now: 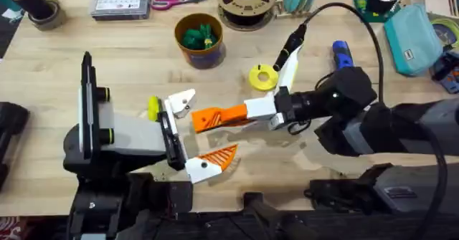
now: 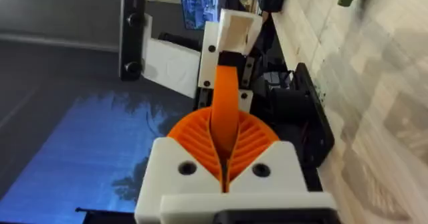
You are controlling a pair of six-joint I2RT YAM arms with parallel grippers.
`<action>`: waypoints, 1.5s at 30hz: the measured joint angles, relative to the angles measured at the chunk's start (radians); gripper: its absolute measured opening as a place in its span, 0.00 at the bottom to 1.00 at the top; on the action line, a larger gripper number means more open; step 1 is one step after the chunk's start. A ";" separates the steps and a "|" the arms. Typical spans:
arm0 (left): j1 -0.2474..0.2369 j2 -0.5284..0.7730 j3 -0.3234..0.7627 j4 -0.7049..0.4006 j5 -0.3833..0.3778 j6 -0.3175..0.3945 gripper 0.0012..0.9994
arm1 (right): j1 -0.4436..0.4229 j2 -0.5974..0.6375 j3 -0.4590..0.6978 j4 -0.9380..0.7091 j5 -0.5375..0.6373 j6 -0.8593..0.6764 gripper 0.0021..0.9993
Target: Pick up the gripper from the table and insert it into the empty holder that is missing its gripper. Then pick up a screw, insert it into the mounting hole, and use the screwdriver to tighten it. Finally, clean up the table by picking up the vegetable and placing it into the bucket.
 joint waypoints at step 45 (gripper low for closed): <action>0.000 0.000 0.000 0.000 0.000 0.000 0.99 | 0.000 0.067 0.046 0.008 0.023 -0.036 0.01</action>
